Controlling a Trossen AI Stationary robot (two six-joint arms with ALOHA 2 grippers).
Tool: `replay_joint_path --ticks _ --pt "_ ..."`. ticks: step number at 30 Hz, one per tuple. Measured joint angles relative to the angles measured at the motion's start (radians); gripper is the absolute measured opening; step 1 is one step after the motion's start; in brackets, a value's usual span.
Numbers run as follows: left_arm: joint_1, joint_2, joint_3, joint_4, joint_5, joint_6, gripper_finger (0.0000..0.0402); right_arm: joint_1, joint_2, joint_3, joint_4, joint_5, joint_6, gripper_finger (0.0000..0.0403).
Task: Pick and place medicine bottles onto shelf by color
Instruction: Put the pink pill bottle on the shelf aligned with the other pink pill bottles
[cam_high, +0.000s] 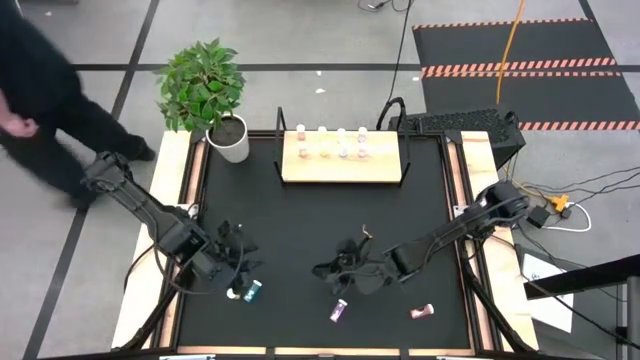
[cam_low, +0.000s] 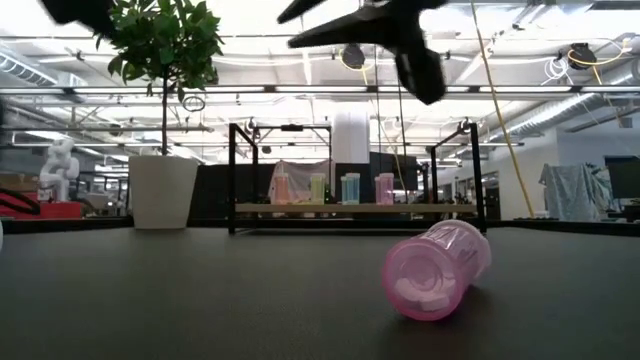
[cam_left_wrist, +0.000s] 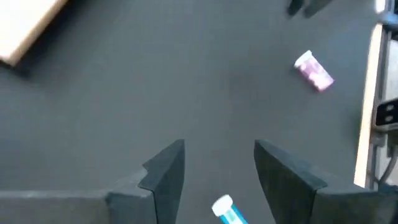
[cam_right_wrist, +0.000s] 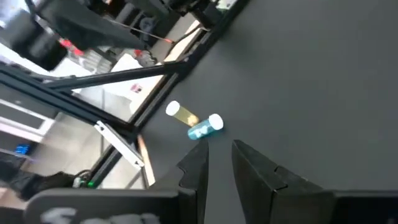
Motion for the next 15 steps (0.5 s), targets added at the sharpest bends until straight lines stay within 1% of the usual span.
replay_joint_path --ticks 7,11,15 --pt "-0.033 0.002 -0.148 0.064 0.111 -0.199 0.0193 -0.009 0.13 0.162 0.007 0.001 -0.013 0.0063" --pt "-0.039 0.002 -0.221 0.13 0.184 -0.265 0.0193 -0.009 0.164 0.211 0.008 0.007 0.004 0.0063" --pt "-0.038 0.002 -0.296 0.254 0.236 -0.307 0.0193 -0.003 0.168 0.217 -0.012 0.027 0.021 0.0063"
